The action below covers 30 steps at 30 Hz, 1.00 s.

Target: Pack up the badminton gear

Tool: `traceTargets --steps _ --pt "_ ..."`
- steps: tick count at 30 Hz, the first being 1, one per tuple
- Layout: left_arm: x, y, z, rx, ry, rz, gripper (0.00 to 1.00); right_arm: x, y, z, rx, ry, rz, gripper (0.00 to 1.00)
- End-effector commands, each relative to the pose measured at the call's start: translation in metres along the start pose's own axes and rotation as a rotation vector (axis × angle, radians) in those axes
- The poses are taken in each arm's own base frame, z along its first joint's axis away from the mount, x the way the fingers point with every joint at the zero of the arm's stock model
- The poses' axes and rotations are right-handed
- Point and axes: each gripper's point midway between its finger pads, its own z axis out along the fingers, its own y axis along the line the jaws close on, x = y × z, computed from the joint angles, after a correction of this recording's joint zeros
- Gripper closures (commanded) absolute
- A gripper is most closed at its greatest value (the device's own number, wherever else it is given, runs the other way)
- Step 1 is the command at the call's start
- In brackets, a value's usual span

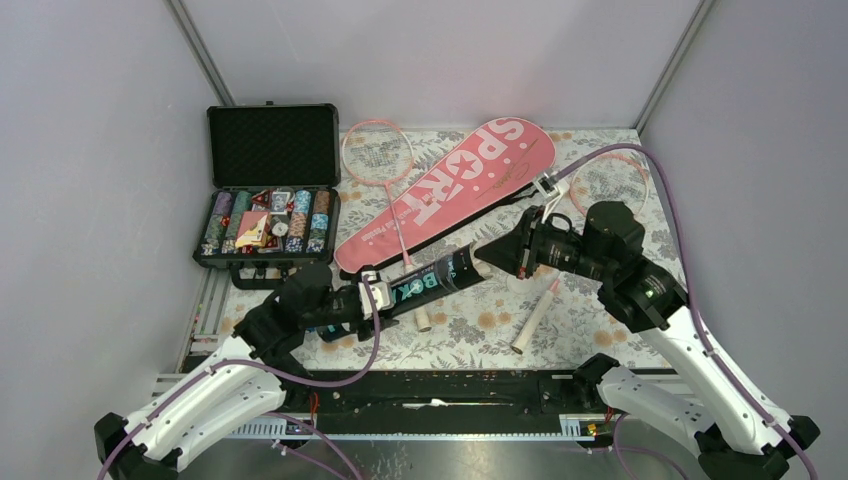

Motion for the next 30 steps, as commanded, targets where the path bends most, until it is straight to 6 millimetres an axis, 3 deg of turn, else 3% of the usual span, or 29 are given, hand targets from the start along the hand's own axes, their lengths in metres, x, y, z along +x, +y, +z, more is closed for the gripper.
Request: traceTargets --steps 1,15,21,26,30 --pt "-0.047 0.001 -0.004 0.019 -0.174 0.1 0.62 0.003 0.007 0.008 -0.058 -0.004 0.011 1.0" --pt "-0.05 0.006 -0.007 -0.015 -0.194 0.114 0.62 0.021 0.01 0.028 -0.121 0.035 0.072 1.0" --pt "-0.055 0.006 -0.009 -0.017 -0.21 0.113 0.62 0.018 0.008 0.03 -0.107 0.017 0.089 0.99" --pt "-0.047 0.014 -0.008 -0.061 -0.171 0.102 0.62 0.008 0.009 0.017 -0.06 -0.028 0.079 0.7" --pt "-0.047 0.016 -0.009 -0.074 -0.165 0.098 0.62 -0.004 0.014 0.002 -0.042 -0.093 0.07 0.54"
